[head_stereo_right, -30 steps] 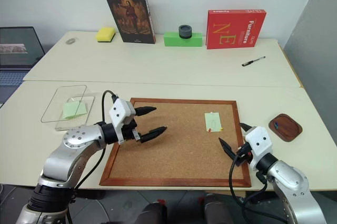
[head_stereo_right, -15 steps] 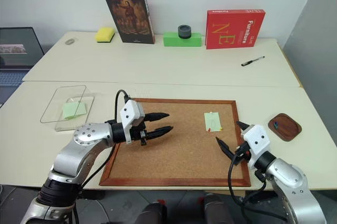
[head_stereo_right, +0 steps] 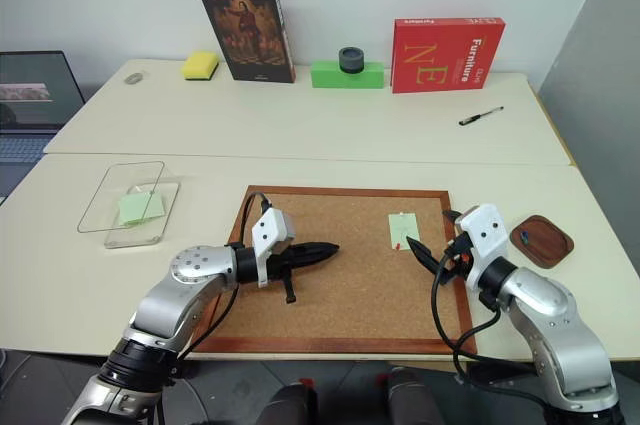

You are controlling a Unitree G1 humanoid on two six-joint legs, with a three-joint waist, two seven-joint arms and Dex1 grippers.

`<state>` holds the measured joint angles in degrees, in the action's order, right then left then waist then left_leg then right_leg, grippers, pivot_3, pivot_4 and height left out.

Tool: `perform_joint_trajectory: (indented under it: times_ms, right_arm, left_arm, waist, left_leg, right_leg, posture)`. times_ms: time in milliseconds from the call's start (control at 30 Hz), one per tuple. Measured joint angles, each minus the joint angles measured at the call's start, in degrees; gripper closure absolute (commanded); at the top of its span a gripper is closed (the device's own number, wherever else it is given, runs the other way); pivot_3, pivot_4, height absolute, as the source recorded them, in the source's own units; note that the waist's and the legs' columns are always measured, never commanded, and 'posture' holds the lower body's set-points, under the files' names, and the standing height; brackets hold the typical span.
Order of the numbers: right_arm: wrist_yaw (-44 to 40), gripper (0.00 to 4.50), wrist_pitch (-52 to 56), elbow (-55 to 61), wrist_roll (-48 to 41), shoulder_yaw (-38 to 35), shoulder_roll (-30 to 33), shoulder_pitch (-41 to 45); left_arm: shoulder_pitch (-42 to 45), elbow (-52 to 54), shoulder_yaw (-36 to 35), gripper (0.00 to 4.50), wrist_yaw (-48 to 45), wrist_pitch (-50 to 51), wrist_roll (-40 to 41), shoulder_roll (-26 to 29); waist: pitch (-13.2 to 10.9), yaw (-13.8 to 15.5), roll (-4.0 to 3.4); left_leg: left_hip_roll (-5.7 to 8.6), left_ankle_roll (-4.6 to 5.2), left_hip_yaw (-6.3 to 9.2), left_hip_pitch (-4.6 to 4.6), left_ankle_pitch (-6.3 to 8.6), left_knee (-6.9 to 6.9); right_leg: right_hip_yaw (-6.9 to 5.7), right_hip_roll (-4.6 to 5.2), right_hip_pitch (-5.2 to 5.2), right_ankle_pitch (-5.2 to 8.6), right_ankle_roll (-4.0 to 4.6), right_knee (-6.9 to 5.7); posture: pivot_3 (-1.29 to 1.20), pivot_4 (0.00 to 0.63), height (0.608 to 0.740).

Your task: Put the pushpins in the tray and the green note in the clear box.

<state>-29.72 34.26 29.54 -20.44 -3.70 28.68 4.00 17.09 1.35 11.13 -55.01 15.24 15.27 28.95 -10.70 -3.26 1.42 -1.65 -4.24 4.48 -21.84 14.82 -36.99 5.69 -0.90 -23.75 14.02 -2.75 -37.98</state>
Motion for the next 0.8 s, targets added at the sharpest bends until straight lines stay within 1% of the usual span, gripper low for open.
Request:
perform_joint_trajectory:
  times_ms: [100,267,467,800]
  right_arm:
    - [-0.21,0.0,1.52,-4.57,0.02,1.9,-0.53,5.62]
    - [-0.72,0.0,2.04,-11.41,1.11,4.75,-0.98,11.88]
    - [-1.9,0.0,0.97,-20.12,3.92,7.79,-0.98,15.55]
    - [-3.95,0.0,-3.85,-28.78,7.52,10.38,-2.6,19.78]
  left_arm:
    - [0.28,-2.82,1.98,4.47,-0.93,-2.35,-2.17,0.05]
    - [0.47,-3.91,2.25,4.47,-1.98,-4.88,-3.13,-0.04]
    - [-0.51,-3.54,1.95,4.47,-1.75,-5.45,-3.13,-0.05]
    - [-1.81,-1.58,1.94,4.47,-0.82,-4.44,-3.12,-0.03]
  waist:
    - [0.0,-0.07,-0.01]
    - [0.0,-0.02,-0.01]
    - [0.01,-0.04,-0.03]
    - [0.02,-0.06,-0.03]
  left_leg:
    - [0.0,0.0,-0.02,0.01,0.0,0.0]
    - [0.0,0.0,0.01,-0.01,0.0,0.02]
    - [0.0,0.01,0.0,0.01,0.01,0.03]
    - [0.0,0.01,0.0,0.0,0.01,0.03]
  right_leg:
    - [0.02,0.0,0.0,0.0,0.0,0.0]
    - [-0.01,0.0,0.01,-0.02,-0.02,0.02]
    - [0.0,0.0,0.0,-0.02,-0.03,0.01]
    - [-0.01,0.0,0.0,-0.02,-0.03,0.01]
  posture:
    - [0.0,0.15,0.74]
    - [0.0,0.15,0.74]
    - [0.0,0.15,0.74]
    - [0.0,0.15,0.74]
